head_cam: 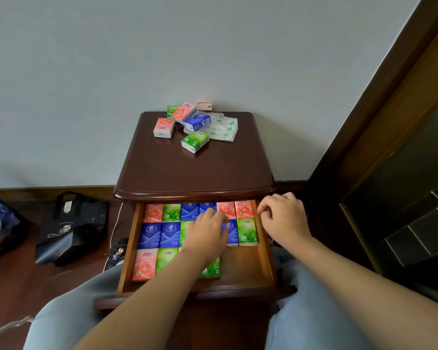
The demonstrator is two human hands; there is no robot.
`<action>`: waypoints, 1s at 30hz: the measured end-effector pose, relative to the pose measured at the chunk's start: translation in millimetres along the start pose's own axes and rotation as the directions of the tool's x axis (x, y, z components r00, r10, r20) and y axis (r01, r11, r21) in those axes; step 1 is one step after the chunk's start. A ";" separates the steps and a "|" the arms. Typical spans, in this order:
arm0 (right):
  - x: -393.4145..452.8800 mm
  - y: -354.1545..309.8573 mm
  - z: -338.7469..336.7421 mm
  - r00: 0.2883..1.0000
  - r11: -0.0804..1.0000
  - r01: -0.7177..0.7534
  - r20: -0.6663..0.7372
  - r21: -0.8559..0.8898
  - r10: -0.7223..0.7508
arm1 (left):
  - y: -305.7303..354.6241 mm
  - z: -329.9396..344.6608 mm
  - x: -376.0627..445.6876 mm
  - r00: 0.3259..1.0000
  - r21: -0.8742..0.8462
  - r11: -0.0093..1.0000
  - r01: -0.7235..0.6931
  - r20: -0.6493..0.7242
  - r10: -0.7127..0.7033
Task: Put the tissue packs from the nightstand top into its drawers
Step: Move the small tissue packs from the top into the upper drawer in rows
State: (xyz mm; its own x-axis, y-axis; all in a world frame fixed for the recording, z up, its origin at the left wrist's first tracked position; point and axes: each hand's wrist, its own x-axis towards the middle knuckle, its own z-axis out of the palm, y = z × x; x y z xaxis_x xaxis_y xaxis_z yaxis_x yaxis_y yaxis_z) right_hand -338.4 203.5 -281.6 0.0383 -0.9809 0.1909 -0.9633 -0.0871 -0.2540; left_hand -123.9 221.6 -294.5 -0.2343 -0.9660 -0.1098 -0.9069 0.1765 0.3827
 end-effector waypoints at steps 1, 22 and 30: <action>7.9 2.5 -9.8 0.999 1.000 -0.017 -0.031 0.026 0.018 | -2.5 -8.5 2.7 0.993 -0.018 1.000 -0.014 -0.114 0.012; 210.9 -133.5 39.3 0.982 0.914 -0.135 -0.074 0.383 0.176 | -103.4 -47.1 106.5 0.919 0.141 0.919 0.368 -0.202 -0.337; 285.4 -162.0 68.3 0.957 0.913 -0.266 -0.030 0.308 0.289 | -106.2 -47.1 127.5 0.929 0.130 0.954 0.269 -0.297 -0.222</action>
State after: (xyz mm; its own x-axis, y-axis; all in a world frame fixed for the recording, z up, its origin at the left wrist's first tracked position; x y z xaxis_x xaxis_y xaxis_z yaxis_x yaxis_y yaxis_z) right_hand -153.2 -74.2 -250.7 -0.2497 -0.9584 0.1381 -0.8083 0.1278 -0.5748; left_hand -41.0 70.8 -306.0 0.0873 -0.9925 0.0857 -0.9741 -0.0670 0.2161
